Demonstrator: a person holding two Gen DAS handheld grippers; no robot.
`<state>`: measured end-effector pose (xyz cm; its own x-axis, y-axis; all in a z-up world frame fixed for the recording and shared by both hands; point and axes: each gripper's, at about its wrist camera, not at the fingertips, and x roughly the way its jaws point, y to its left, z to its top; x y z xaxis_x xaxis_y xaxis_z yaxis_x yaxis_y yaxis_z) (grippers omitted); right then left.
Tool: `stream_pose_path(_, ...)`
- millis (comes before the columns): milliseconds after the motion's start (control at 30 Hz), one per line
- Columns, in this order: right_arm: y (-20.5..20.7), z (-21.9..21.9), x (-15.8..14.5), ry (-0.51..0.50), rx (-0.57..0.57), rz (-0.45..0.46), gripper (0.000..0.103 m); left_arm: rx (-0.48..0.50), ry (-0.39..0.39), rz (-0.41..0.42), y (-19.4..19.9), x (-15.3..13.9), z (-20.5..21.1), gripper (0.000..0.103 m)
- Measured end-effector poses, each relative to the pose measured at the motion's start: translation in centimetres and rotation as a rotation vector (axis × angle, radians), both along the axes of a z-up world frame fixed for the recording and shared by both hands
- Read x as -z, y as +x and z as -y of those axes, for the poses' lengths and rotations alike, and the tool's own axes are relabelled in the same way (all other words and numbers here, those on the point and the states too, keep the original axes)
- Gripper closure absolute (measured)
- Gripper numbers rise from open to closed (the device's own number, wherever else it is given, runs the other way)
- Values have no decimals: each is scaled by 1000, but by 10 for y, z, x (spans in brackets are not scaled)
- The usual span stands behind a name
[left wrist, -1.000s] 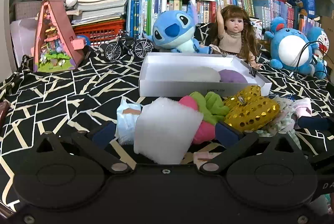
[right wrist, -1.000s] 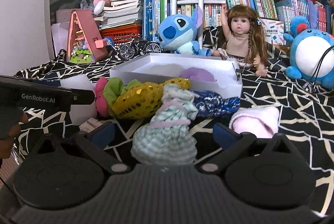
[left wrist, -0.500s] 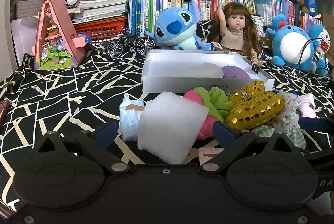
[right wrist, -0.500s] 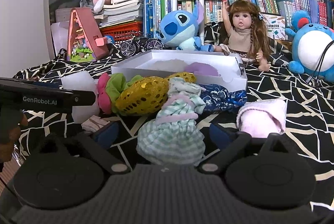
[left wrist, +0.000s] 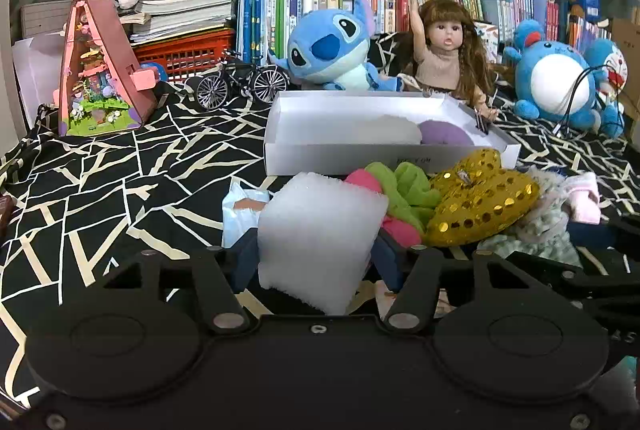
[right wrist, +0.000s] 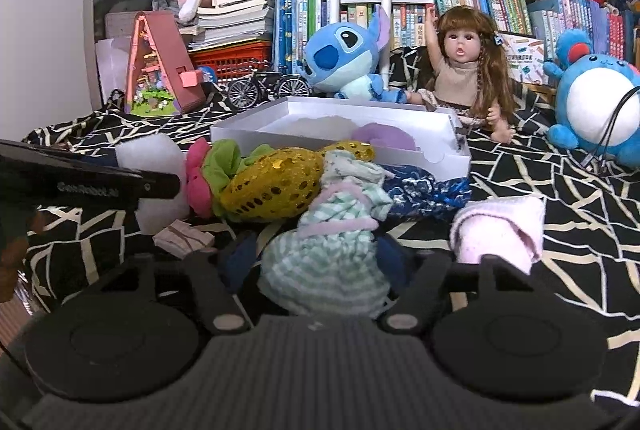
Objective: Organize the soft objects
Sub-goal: 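Grasp the white foam sheet with the left tool while the right tool grasps the green gingham dress, then carry the foam sheet and gingham dress into the white box and release both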
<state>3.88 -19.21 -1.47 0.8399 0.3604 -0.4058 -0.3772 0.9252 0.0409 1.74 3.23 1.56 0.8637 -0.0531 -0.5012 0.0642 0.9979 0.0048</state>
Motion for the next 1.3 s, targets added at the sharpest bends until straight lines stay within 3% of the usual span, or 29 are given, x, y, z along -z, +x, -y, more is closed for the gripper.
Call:
stream_pose_path(33,-1,0,0,-3,5,0,52,0,-7,3,-1,-2,-1,47)
stream_pose_path(133,-3,3,-2,3,25,2,62,-3,-34,19,-3,-10,-5,47)
stream_pose_path(233,-6,7,-7,19,28,15,65,-3,-53,43,-5,-20,-9,47)
stream_pose_path(367,-11,9,-18,18,41,62,66,-11,-72,55,-1,-32,-13,47)
stream_pose_path(533,-10,15,-34,28,68,103,66,-49,-41,43,12,-42,-15,47)
stream_pose_path(833,10,37,-60,86,141,120,66,-45,-73,44,48,-63,-21,47)
stream_pose_path(1167,80,46,-89,68,162,105,66,-3,-90,15,122,-78,-17,47)
stream_pose_path(1300,122,43,-96,48,159,72,65,-14,-58,-15,158,-72,-12,47)
